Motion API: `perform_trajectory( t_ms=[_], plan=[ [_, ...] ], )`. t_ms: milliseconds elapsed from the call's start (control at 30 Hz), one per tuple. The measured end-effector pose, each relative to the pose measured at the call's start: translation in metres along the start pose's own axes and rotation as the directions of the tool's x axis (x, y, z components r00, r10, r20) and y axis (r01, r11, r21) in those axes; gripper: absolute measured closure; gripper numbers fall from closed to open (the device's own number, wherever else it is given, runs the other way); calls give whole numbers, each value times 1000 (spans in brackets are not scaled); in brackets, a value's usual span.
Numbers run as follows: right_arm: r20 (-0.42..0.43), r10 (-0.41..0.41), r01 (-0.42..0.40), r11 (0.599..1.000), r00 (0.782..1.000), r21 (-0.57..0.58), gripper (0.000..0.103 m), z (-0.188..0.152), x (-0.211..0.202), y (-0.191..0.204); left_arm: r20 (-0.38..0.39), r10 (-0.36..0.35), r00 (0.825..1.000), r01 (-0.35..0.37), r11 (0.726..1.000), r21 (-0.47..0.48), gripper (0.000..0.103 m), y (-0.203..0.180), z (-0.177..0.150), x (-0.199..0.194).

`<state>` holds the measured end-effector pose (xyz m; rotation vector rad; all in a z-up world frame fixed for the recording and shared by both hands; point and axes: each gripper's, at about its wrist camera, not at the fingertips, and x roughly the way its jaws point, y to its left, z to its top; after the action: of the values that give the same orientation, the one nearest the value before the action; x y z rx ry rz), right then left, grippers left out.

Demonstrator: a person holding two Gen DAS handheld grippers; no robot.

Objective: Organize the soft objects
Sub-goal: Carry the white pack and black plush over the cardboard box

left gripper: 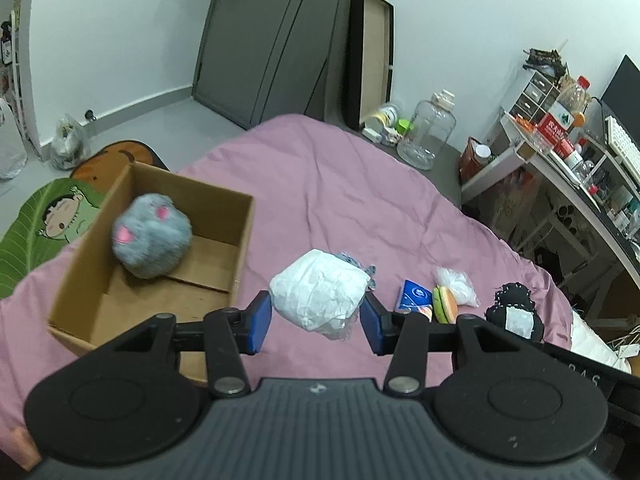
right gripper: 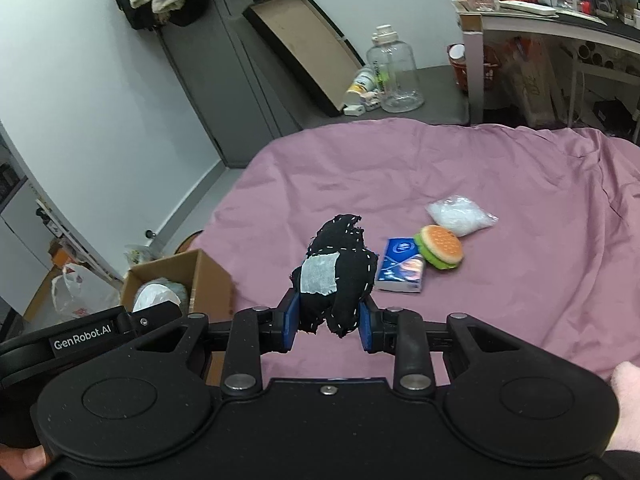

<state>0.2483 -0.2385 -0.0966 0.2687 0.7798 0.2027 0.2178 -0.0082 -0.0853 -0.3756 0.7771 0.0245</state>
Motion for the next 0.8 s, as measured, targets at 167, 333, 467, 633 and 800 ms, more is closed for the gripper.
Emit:
perform_trajectory(
  t_ms=[167, 333, 467, 633, 800],
  plan=[
    [5, 18, -18, 1000, 1000, -6, 73, -3, -4, 17, 17, 9, 1000, -9, 1000, 3, 56, 16, 3, -14],
    [-2, 46, -46, 999, 999, -12, 73, -7, -4, 35, 27, 30, 999, -30, 1000, 1, 56, 33, 6, -23],
    [-14, 70, -71, 997, 997, -20, 73, -8, 0, 49, 31, 50, 998, -50, 999, -9, 56, 48, 9, -27],
    [-29, 98, -99, 994, 995, -39, 73, -11, 6, 69, 34, 78, 996, -77, 997, -26, 56, 69, 12, -30],
    [-35, 125, -127, 990, 992, -55, 73, -11, 15, 86, 32, 108, 994, -107, 994, -39, 56, 88, 17, -28]
  ],
)
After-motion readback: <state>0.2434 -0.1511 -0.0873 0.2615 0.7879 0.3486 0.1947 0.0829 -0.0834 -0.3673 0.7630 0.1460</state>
